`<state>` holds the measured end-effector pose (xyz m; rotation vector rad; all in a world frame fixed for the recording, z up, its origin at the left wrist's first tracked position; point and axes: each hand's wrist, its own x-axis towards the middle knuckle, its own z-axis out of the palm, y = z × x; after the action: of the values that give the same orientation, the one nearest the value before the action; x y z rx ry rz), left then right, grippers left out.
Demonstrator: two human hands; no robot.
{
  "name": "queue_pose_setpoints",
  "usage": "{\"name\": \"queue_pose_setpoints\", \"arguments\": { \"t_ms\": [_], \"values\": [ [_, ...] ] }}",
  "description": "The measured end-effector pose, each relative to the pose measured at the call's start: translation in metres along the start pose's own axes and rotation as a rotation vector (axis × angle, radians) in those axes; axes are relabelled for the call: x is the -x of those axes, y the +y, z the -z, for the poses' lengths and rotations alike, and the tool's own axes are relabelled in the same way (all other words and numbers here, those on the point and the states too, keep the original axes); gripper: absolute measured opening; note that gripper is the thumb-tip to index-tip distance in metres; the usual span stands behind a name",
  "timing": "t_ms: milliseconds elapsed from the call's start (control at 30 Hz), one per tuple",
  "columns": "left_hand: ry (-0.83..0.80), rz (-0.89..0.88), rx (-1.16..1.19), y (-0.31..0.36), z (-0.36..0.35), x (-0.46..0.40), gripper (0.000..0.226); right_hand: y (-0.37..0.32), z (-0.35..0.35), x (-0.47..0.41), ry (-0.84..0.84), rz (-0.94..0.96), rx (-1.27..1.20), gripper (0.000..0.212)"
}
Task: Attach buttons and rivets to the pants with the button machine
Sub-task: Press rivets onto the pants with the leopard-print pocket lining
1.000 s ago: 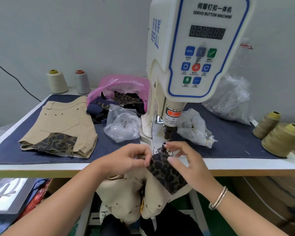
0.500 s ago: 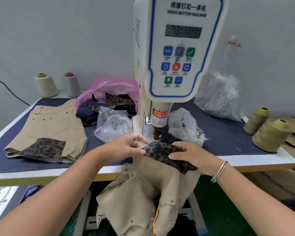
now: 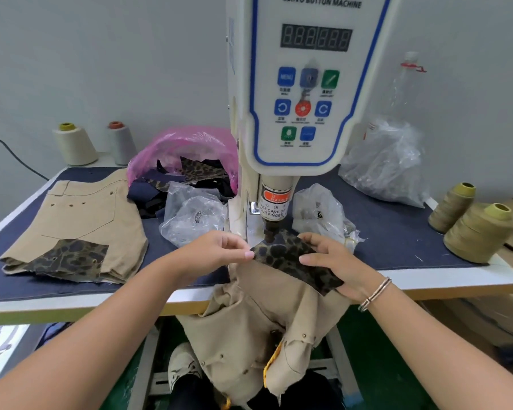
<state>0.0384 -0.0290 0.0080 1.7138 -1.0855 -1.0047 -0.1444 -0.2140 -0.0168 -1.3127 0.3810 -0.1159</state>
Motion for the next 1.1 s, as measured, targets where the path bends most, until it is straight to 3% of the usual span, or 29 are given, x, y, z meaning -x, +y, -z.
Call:
{"name": "queue_pose_setpoints", "arguments": {
  "t_ms": [100,167,300,500,633,800,1100],
  "values": [
    [-0.014,0.012,0.056,0.005,-0.002,-0.002,0.016,-0.001,0.004,0.000,-0.005,-0.038,-0.174,0.040],
    [-0.027,0.012,0.096,0.009,-0.001,-0.005,0.018,-0.004,0.007,-0.001,-0.010,-0.053,-0.158,0.042],
    [-0.084,0.044,0.129,0.015,0.005,-0.008,0.025,-0.013,0.009,0.000,-0.022,-0.126,0.136,0.040],
    [-0.137,0.096,0.077,0.022,0.013,-0.010,0.010,-0.024,0.013,-0.003,0.113,-0.099,0.423,0.014],
    [0.017,0.108,0.179,0.015,0.006,-0.011,0.017,-0.017,0.015,-0.005,0.110,-0.084,0.317,0.005],
    [0.079,0.096,0.372,0.007,-0.001,-0.007,0.029,0.005,0.018,-0.008,0.076,-0.046,0.036,0.024],
    [0.157,0.090,0.382,0.004,-0.005,-0.009,0.038,0.010,0.020,-0.007,0.091,-0.019,-0.008,0.036]
  ]
}}
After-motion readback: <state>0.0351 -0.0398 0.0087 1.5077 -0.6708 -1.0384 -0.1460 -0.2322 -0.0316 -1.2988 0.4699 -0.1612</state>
